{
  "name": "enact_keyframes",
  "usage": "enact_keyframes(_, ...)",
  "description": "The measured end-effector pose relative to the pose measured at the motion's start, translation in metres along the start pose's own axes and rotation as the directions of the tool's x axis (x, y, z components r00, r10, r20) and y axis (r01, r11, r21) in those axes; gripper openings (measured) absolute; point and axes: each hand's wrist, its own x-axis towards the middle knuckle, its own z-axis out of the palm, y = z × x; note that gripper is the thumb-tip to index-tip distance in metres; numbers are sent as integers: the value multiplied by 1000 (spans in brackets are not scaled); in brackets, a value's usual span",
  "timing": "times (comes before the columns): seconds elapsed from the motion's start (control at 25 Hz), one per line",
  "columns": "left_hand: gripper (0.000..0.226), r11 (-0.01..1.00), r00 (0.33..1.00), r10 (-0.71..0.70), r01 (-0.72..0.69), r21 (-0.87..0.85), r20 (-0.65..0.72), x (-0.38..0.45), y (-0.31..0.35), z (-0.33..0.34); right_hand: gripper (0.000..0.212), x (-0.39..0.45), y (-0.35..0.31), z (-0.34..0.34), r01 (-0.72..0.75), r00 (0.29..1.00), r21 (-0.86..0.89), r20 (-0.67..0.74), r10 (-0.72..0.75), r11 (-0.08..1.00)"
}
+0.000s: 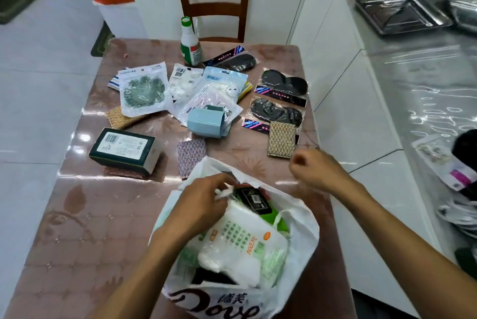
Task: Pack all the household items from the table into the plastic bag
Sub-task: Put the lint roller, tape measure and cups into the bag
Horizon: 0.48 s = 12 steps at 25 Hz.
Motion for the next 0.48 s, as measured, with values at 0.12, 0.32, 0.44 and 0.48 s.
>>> enact_keyframes(0.12, 25, 850, 961, -259, 177, -496, -100, -5, -12, -2, 45, 87, 17, 49, -261, 953, 372, -50, 300, 891)
enact_keyframes(0.32, 29, 635, 883, -446, 200, -747, -143, -21, -36, -1, 69, 155, 34, 99, -466, 796, 626, -11, 605, 625)
enact_keyframes(0.44, 28, 647, 870, -456, 178, -741, -189, -18, -37, 2, 47, 162, 35, 100, -376, 857, 779, 85, 509, 503)
enact_keyframes(0.48, 27, 655, 860, -462, 169, -737, -214, -18, -34, 2, 42, 153, 30, 94, -331, 883, 802, 78, 463, 498)
